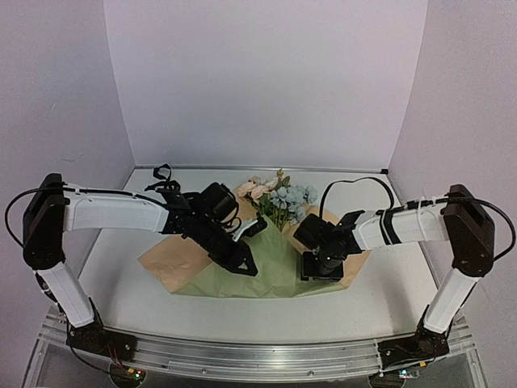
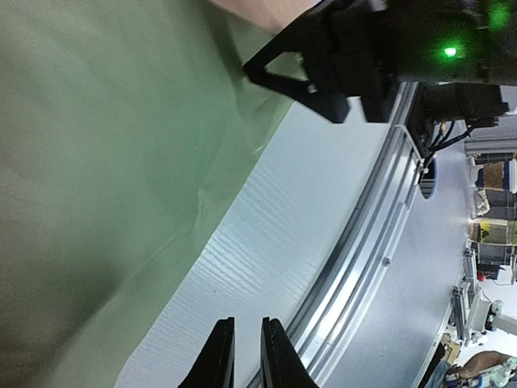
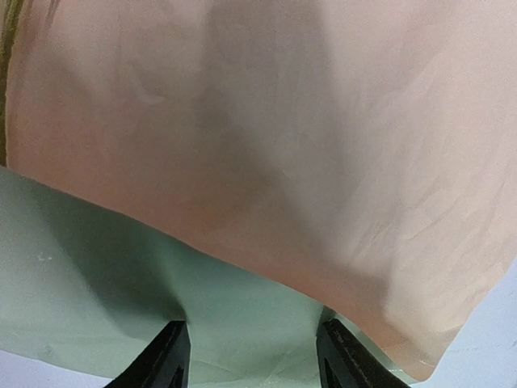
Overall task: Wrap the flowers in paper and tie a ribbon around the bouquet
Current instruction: Pick up the one-fourth-folded wrapping paper from the center of the board.
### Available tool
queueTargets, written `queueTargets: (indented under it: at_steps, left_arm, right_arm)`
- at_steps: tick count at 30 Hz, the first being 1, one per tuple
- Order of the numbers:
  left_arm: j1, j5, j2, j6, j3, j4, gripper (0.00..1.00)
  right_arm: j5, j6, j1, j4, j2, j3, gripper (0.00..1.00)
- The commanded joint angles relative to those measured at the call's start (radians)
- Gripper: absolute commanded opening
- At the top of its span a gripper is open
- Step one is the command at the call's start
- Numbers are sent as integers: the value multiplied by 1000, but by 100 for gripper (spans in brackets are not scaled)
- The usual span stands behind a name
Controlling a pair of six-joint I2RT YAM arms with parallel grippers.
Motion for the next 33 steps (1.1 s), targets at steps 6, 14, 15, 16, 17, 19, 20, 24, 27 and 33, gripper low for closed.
queueTargets:
  at_steps: [6,14,15,16,17,19,20,24,27,33]
  left_arm:
    - [30,-221,200,-83,30,63,7]
    - [37,-278,257,-115,54,81,7]
    - [37,-273,259,-116,52,82,7]
    - [37,-268,260,-118,49,82,7]
    - [38,-269,258,-121,42,82,7]
    - [39,-282,247,-127,20,84,7]
    - [40,-289,240,-130,5,86,7]
    - [57,-297,200,-148,-62,113,7]
    - [69,-288,183,-154,-97,131,7]
    - [70,-268,177,-145,-113,145,7]
  right_arm:
    - [80,-45,43,-59,-134,-13,61]
    - [83,-80,111,-74,-93,-8,61]
    - [84,-79,111,-74,-81,-8,61]
    - [85,-79,112,-73,-69,-9,61]
    - [87,-78,112,-74,-59,-9,61]
    - [90,-75,111,-74,-42,-11,61]
    - [91,-72,111,-74,-34,-15,61]
    - [92,-55,111,-72,-2,-34,61]
    - [99,-27,110,-73,2,-62,60]
    - [121,48,90,-90,-139,-147,66]
